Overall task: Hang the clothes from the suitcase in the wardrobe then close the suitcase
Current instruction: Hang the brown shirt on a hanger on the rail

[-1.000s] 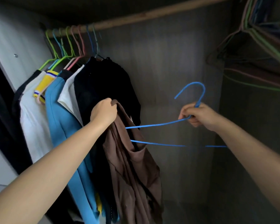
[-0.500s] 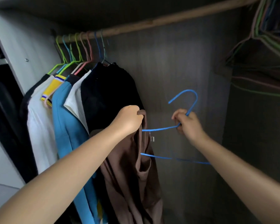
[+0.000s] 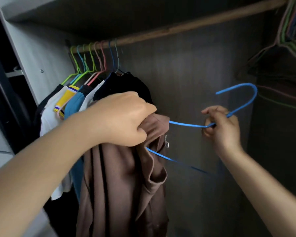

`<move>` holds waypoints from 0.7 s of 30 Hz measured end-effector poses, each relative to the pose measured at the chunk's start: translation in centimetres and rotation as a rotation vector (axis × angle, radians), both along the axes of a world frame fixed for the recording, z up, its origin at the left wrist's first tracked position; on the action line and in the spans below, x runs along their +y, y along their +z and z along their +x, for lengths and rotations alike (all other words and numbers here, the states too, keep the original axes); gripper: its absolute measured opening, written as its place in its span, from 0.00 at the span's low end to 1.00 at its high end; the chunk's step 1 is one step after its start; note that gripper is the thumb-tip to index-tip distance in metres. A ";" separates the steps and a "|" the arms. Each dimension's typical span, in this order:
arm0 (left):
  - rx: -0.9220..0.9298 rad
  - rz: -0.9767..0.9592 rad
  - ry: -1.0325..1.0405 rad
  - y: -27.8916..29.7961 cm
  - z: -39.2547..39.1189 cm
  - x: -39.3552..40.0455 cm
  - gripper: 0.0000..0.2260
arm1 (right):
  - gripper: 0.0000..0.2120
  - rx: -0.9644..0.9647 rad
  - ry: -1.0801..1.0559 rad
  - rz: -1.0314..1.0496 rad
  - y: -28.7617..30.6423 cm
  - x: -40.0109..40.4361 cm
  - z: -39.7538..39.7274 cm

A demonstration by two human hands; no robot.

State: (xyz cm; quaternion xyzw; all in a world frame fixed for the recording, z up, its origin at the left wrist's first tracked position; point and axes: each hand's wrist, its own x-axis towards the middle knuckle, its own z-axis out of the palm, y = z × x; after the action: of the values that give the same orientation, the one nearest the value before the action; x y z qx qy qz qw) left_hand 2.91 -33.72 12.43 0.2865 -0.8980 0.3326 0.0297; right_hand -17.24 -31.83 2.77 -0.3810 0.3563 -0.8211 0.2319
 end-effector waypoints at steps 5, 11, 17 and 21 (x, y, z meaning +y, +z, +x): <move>-0.049 -0.027 0.084 -1.0 0.3 -1.7 0.10 | 0.17 0.105 -0.043 0.029 0.5 0.7 -0.3; -0.035 -0.118 -0.005 -4.1 -1.2 -3.5 0.13 | 0.16 0.121 -0.065 0.196 0.4 -0.7 -0.3; 0.027 0.026 -0.034 -7.3 -2.7 -3.6 0.14 | 0.17 0.261 -0.140 0.337 -0.4 -1.9 0.5; 0.155 0.105 -0.010 -8.8 -3.8 -3.8 0.16 | 0.19 0.436 -0.216 0.390 0.6 -2.0 1.1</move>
State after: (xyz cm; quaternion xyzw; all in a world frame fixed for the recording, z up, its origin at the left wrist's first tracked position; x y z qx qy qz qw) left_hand -0.90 -37.52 3.68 0.3080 -0.9107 0.2615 0.0858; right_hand -16.12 -33.85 3.40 -0.4562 0.5869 -0.6560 0.1303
